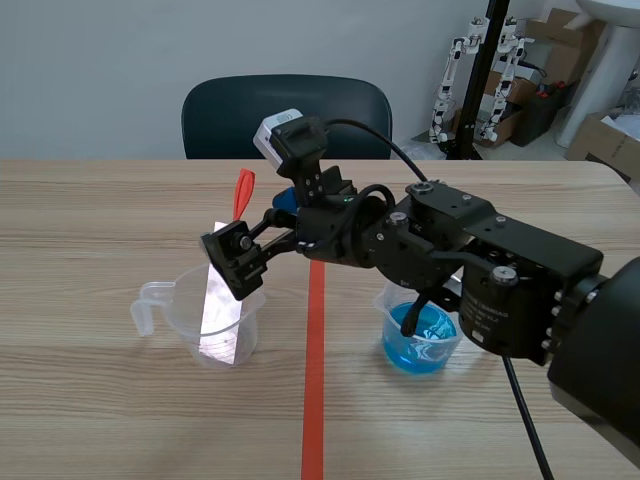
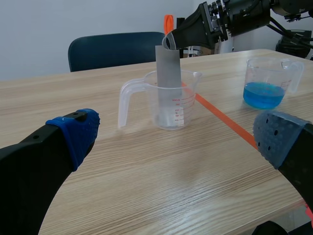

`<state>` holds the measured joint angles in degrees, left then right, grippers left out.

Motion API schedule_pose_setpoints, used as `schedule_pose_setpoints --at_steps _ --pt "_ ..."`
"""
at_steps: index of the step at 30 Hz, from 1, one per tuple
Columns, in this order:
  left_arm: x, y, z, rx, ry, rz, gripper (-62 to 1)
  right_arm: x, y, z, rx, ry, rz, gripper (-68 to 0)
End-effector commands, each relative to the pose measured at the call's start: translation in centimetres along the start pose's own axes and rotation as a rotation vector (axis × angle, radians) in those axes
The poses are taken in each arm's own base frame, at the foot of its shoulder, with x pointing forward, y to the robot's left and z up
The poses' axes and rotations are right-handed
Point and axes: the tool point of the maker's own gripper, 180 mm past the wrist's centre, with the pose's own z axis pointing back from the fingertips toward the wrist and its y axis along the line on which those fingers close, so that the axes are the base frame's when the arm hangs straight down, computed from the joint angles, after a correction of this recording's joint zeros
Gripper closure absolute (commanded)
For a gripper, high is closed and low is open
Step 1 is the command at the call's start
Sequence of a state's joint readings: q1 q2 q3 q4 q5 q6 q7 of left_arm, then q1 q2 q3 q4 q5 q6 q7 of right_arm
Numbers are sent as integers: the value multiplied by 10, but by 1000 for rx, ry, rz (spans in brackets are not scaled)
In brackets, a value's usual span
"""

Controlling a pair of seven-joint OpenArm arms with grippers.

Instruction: Do the redox reaction experiment. lift the metal plate out of the left beaker

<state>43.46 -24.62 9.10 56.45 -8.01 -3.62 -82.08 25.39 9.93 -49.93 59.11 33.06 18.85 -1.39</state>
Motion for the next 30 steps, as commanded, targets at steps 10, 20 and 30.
schedule_pose_setpoints --at_steps 10,20,30 --pt "5 1 -1 4 -24 2 -623 21 11 -12 37 -48 -6 -679" --pt "5 1 -1 5 -25 2 -623 12 11 -16 22 6 -33 -679" --pt "5 1 -1 5 -25 2 -623 7 13 -17 24 32 -50 -574"
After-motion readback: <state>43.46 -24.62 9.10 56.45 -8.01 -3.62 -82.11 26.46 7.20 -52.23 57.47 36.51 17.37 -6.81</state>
